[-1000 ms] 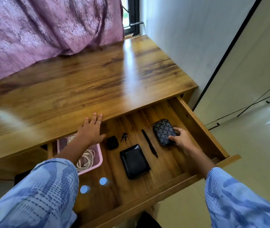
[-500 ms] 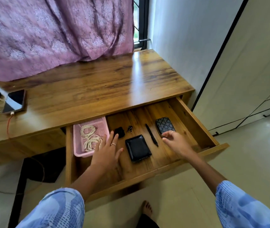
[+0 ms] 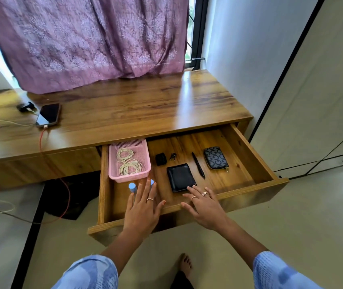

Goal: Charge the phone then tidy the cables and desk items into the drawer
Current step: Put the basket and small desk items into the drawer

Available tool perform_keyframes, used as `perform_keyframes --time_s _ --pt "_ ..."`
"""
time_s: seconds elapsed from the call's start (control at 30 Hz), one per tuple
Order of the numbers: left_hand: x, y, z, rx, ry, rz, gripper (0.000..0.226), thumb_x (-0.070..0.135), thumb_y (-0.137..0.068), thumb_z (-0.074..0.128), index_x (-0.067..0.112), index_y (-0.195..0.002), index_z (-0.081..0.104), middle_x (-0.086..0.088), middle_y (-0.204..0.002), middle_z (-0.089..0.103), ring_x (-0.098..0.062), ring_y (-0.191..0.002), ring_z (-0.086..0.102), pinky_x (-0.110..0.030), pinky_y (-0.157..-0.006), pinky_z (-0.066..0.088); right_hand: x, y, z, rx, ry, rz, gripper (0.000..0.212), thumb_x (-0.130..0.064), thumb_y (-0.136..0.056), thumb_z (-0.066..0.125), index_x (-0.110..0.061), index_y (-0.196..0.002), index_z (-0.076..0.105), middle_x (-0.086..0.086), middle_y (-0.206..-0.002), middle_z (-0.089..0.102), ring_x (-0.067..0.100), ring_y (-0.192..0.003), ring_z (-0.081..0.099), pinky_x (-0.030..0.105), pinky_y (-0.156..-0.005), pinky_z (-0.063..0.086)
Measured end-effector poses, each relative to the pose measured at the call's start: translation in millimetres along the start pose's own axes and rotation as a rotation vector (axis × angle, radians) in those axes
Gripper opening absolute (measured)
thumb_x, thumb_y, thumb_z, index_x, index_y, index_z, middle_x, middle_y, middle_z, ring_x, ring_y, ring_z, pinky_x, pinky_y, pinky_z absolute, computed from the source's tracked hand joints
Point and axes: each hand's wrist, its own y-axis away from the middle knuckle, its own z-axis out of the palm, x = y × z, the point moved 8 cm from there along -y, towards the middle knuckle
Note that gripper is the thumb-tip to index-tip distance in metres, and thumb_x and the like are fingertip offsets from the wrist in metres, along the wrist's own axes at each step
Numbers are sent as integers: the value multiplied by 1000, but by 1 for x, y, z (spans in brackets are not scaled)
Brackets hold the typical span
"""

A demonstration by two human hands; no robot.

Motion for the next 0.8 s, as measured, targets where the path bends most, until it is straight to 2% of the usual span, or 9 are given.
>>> perform_keyframes --time_s 0.17,0.43,0.57,0.67,0.8 --pt "-2 10 12 -31 -10 -37 91 71 -68 -32 30 -148 -17 9 -153 -24 -17 -141 -24 -38 -113 -10 1 1 2 48 68 -20 91 -71 -77 -11 -30 -144 33 -11 -156 21 7 -146 7 34 -116 0" --pt "-1 10 13 -11 -48 -21 87 69 -70 -33 30 -147 -16 8 -153 -24 -20 -140 -26 -40 -112 -13 3 -1 8 34 94 -16 84 -75 -79 -6 -34 -148 21 -12 -158 13 7 -146 2 35 -116 0" --pt "-3 8 13 28 -43 -19 78 68 -84 -17 28 -149 1 6 -156 -6 -22 -145 -9 -43 -114 -2 4 -2 9 26 98 -13 82 -75 -80 -4 -35 -148 20 -12 -158 12 6 -146 0 35 -116 1" --pt "-6 6 14 28 -57 -31 67 61 -95 6 24 -147 26 0 -155 20 -24 -144 17 -46 -110 19 3 -3 7 12 100 -6 77 -73 -83 2 -35 -148 18 -13 -158 9 6 -146 -1 35 -116 1" --pt "-9 0 14 52 -87 -21 63 58 -97 12 22 -145 31 -1 -153 27 -25 -141 25 -46 -108 24 3 -9 5 4 104 1 74 -71 -85 6 -36 -148 17 -13 -158 9 6 -146 -2 35 -116 1"
